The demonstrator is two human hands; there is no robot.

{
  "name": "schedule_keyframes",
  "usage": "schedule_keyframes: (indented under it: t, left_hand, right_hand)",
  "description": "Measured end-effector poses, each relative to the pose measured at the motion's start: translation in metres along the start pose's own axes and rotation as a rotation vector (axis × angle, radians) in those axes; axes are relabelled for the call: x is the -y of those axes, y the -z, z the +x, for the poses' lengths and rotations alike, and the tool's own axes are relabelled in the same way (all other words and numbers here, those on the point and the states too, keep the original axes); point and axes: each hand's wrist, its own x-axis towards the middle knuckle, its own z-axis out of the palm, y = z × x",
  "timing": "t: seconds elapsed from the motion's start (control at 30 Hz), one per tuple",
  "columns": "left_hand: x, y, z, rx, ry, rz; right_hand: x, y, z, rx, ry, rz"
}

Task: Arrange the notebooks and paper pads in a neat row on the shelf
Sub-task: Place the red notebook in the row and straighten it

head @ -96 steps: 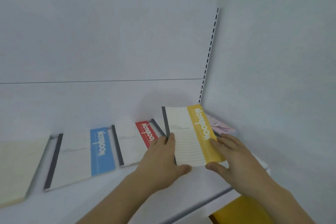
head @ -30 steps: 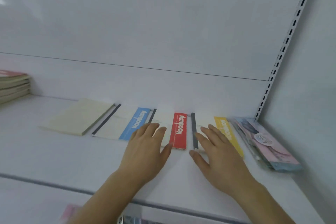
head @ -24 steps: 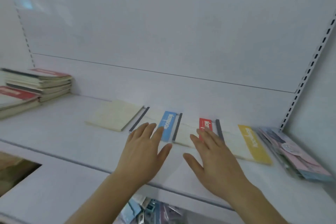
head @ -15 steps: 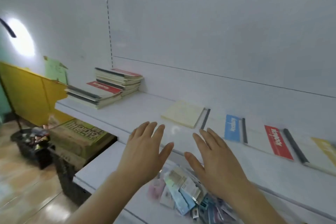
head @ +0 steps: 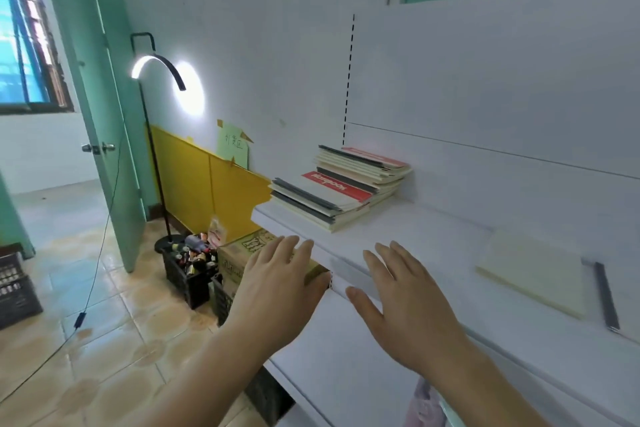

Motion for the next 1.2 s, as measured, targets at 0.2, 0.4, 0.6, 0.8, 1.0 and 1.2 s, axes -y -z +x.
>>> schedule_keyframes:
  t: [0.2, 0.4, 0.6, 0.8, 1.0, 1.2]
  left_hand:
    - [0.042, -0.006, 0.076, 0.004, -0.031, 0.054]
    - [0.073, -0.022, 0.141, 0.005, -0.063, 0.039]
    - [0.101, -0.044, 0.191, 0.001, -0.125, 0.000]
    - [0.138, -0.066, 0.237, 0.101, -0.276, 0.070]
    - [0.159, -0.075, 0.255, -0.001, -0.436, -0.102]
    - [0.150, -0.044, 0.244, -0.003, -0.332, -0.734]
  right_hand:
    - [0.001, -0.023, 0.086, -0.032, -0.005, 0.030]
    - [-0.004, -0.043, 0.154, -0.060, -0.042, 0.007]
    - [-0.001, -0.060, 0.206, -0.004, -0.132, -0.038]
    - [0.008, -0.072, 0.224, -0.070, -0.144, -0.089]
    - [0.027, -0.063, 0.226, -0.267, -0.268, -0.216]
    - [0.077, -0.055, 0.216, -0.623, -0.325, -0.299]
